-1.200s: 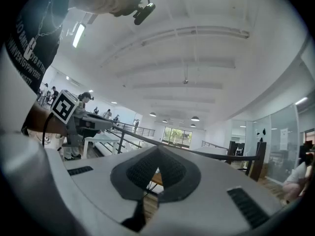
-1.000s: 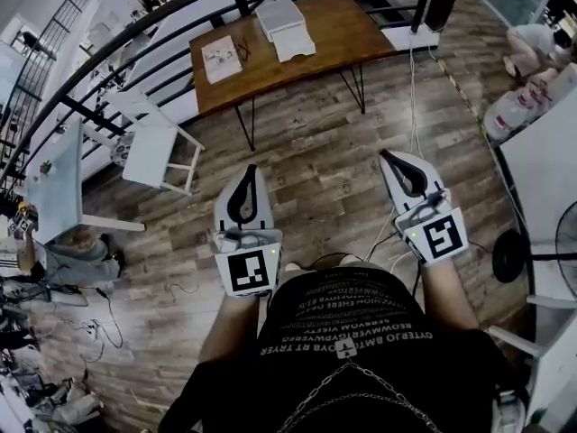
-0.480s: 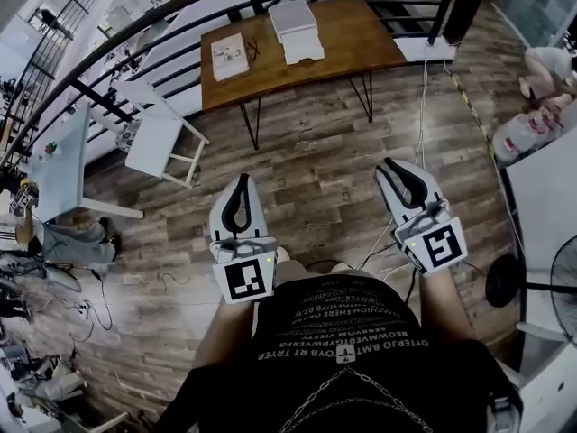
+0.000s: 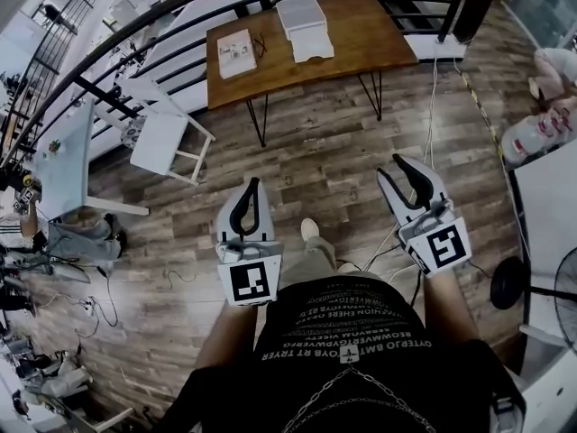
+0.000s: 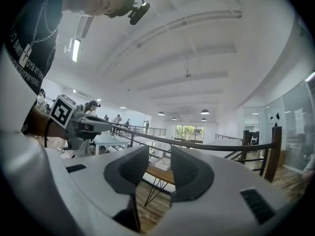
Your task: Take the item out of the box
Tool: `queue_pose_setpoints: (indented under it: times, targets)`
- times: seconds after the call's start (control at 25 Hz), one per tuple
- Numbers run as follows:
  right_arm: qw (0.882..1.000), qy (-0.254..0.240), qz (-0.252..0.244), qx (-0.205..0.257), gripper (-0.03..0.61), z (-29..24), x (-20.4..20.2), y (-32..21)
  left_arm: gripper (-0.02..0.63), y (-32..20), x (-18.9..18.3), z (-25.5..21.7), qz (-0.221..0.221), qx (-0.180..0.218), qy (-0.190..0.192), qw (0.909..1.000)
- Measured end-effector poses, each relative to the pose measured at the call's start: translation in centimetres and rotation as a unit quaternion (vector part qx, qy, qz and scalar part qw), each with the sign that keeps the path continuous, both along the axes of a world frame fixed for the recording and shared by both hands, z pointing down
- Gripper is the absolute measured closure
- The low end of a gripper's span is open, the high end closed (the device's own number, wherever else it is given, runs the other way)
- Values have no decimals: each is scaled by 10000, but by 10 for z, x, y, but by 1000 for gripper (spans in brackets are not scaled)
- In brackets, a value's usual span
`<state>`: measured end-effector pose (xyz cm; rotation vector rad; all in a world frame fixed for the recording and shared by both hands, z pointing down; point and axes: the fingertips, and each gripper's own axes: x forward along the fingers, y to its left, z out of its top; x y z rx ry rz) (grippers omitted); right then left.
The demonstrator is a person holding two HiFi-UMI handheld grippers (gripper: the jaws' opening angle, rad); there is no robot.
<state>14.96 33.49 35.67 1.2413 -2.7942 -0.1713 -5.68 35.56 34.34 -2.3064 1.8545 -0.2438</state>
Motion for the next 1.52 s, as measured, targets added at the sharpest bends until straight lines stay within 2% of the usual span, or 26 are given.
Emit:
queue_pose_setpoints:
  times: [0.12,0.4,0.84,1.52]
  targets:
    - [10000,22,28,-86,459,8,-8,-13,607,-16,-1,9,112,-80,130,9998]
    - [9993,139,130,-312,453,21,-20,-52,607,-62,6,24,670,-252,299,9970]
    - [9991,88,267,-314,451,8,-38,-124,609,-144,-13,20,815,-178,203,9963]
    - [9993,74,181,-328,451,-2,-107,-189,607,-216,-59,17,1113,-144,276,9933]
